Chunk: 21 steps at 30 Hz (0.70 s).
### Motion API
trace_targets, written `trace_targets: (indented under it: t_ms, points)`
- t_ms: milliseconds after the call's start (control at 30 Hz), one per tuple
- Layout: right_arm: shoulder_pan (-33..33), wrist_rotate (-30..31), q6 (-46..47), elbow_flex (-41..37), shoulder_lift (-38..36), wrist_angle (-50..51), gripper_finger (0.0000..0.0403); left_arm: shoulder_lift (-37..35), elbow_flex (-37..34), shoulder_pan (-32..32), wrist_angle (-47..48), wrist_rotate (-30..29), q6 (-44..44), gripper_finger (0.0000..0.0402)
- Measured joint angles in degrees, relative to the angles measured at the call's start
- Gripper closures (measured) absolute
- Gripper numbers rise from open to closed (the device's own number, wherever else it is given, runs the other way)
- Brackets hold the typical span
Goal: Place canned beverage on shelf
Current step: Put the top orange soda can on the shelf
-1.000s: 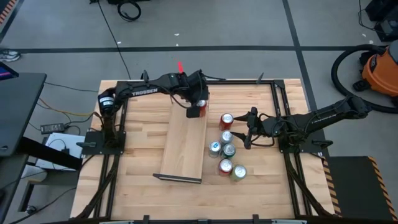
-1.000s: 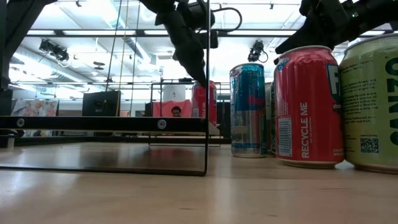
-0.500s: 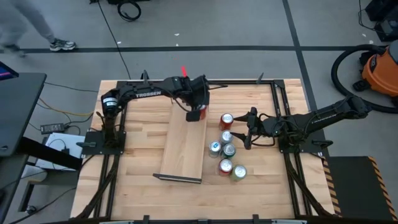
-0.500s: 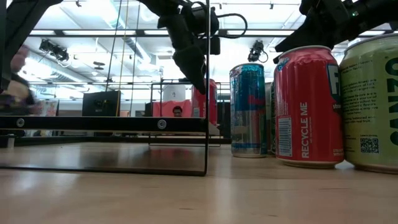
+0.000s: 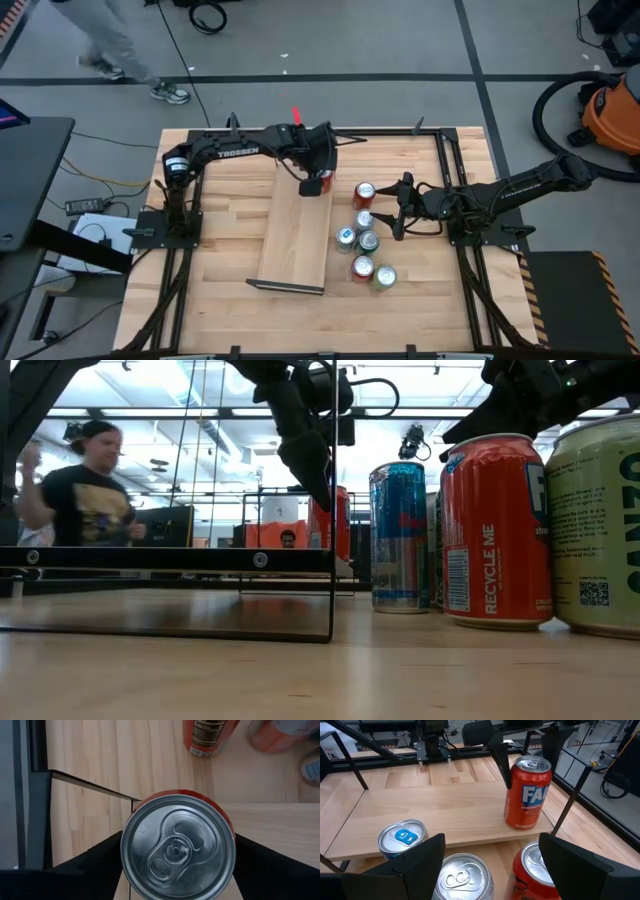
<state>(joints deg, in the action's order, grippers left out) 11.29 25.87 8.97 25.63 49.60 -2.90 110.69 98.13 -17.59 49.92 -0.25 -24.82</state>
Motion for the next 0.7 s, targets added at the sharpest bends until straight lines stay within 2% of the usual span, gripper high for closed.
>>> trace_targets:
  t_ms: [700]
  points:
    - [0.0,-0.4,0.0,0.0,0.0,0.1,0.007,-1.8,-0.1,0.0,8.2,-1.7,1.7,0.0092]
